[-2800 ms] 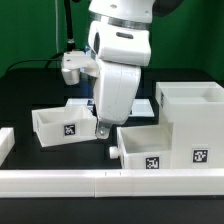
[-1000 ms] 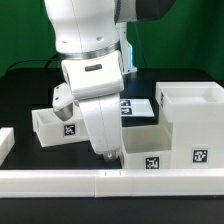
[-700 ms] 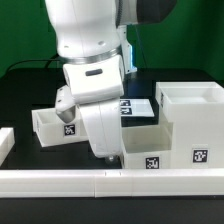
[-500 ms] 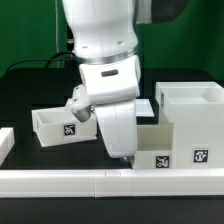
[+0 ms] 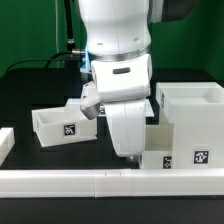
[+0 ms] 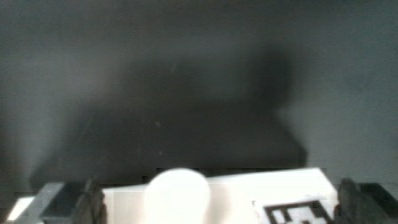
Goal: Assemble drawer
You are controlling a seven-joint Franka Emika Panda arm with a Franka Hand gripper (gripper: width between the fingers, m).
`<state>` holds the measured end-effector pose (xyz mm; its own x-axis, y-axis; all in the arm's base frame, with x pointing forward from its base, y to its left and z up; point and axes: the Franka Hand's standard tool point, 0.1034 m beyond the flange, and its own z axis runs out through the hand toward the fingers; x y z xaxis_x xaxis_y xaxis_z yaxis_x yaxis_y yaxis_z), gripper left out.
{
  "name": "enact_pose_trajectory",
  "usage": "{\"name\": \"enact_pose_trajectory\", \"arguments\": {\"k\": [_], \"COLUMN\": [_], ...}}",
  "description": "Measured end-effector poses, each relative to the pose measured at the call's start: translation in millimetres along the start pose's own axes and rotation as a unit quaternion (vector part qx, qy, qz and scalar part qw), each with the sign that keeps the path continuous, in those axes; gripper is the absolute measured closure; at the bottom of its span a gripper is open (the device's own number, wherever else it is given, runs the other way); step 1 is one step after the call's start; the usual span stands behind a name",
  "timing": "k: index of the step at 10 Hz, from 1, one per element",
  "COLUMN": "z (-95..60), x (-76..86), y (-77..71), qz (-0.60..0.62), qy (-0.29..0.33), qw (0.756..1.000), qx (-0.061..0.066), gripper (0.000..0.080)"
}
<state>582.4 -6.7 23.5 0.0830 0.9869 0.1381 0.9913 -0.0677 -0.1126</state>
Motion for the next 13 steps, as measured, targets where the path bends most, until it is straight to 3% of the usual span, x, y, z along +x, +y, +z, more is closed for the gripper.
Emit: {"name": "enact_pose_trajectory", "arguments": {"k": [3,6,8,11,13], "z": [6.1,7.2,7.1,6.0,-2.5], "x": [7.1,30.9,35.7,34.0,12.3], "y": [-0.6,-0.1,1.0,0.6,1.4], "qz": [-0.013,-0.03,-0.036,-0.024,-0.028], "qy": [-0.002,0.002,0.0,-0.011,-0.016], "qw": [1.0,1.0,0.999,1.0,0.999], "qx": [0.003,0.003,-0.001,0.003,0.016], "gripper": [0.0151,0.0151,0.0151,0.0151,0.0151]}}
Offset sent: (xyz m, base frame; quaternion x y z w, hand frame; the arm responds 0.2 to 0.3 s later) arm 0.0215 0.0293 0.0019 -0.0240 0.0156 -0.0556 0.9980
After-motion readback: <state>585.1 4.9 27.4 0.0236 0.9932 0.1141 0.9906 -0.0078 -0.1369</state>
